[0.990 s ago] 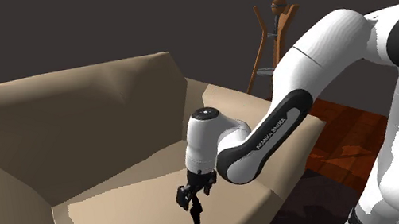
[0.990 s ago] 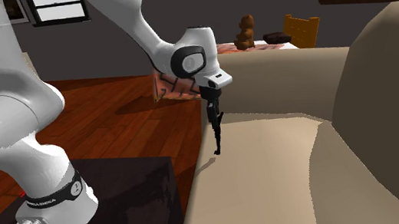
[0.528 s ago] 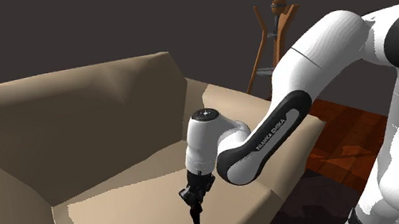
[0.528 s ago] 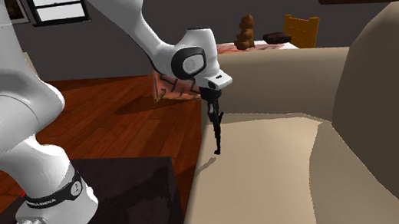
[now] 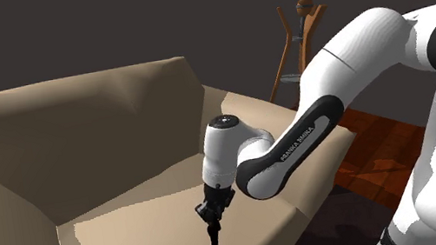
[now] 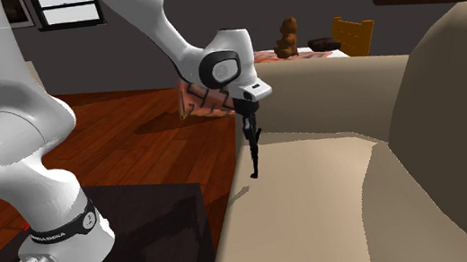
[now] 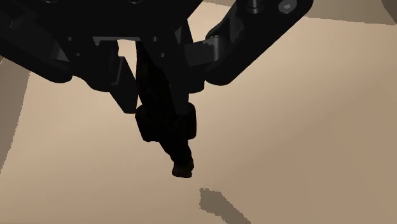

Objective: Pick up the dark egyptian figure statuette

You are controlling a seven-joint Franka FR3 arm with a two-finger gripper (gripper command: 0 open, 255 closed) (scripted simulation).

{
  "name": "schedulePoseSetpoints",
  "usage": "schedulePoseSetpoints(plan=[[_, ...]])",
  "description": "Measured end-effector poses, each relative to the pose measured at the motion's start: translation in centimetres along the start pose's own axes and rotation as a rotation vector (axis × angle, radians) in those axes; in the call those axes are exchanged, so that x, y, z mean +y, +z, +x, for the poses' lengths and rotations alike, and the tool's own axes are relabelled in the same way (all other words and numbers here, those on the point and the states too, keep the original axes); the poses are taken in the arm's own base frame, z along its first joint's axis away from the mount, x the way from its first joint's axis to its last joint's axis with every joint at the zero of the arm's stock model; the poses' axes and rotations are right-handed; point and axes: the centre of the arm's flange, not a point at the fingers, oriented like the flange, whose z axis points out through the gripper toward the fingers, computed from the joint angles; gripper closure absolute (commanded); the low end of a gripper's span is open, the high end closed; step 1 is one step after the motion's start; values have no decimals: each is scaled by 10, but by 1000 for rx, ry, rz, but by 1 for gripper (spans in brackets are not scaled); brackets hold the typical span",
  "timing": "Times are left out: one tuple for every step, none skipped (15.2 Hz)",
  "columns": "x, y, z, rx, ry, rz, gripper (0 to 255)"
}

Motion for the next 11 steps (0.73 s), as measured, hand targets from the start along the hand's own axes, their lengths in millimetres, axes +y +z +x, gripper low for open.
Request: schedulePoseSetpoints(plan=[[-1, -6, 2, 0, 0, 0, 255], [0, -11, 1, 0, 0, 0, 255], [0, -16, 1, 0, 0, 0, 255], [0, -21, 2, 0, 0, 0, 255], [-1, -27, 3, 0, 0, 0, 255], [-3, -32, 3, 0, 0, 0, 255], [-4, -37, 3, 0, 0, 0, 255], [-3, -42, 4, 0, 0, 0, 255], [-5, -47, 4, 0, 0, 0, 255], [-4, -52, 4, 0, 0, 0, 255], [-4, -58, 5, 0, 0, 0, 255]])
